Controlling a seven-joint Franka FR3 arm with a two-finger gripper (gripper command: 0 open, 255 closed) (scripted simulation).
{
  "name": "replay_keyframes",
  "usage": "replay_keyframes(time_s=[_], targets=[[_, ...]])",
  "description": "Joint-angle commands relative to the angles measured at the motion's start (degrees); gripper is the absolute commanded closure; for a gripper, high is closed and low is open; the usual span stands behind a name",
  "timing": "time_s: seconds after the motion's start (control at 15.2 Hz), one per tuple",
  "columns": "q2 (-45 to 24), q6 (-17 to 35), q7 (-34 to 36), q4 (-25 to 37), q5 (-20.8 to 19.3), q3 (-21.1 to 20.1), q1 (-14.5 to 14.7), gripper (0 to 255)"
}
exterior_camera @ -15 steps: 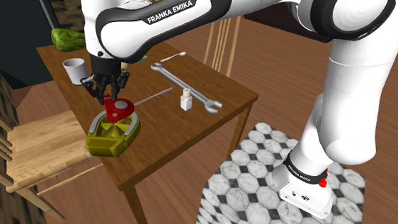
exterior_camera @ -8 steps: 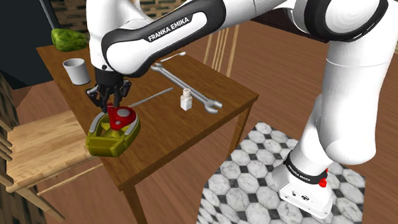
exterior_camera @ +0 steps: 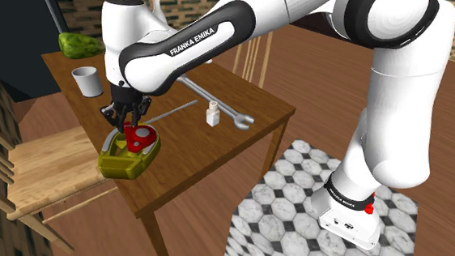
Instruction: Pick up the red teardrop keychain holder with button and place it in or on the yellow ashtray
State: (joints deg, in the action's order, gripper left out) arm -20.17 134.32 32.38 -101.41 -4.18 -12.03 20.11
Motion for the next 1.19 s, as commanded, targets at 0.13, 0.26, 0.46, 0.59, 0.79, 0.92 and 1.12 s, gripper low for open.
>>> replay_keyframes(time_s=[0.13, 0.26, 0.46, 0.59, 0.79, 0.92, 1.12], targets=[[0.01, 0.02, 0.00, -0.01, 0.00, 0.00, 0.00, 0], [0.00, 0.02, 0.00, -0.01, 0.00, 0.00, 0.00, 0], [1.28, -1.33, -0.22, 0.09, 0.35, -0.14, -0.17, 0], [3.69, -4.13, -0.63, 0.53, 1.03, -0.38, -0.49, 0], [4.58, -5.26, -0.79, 0.79, 1.29, -0.45, -0.59, 0], [4.58, -5.27, -0.79, 0.80, 1.29, -0.45, -0.59, 0], [4.58, -5.27, -0.79, 0.80, 1.29, -0.45, -0.59, 0]])
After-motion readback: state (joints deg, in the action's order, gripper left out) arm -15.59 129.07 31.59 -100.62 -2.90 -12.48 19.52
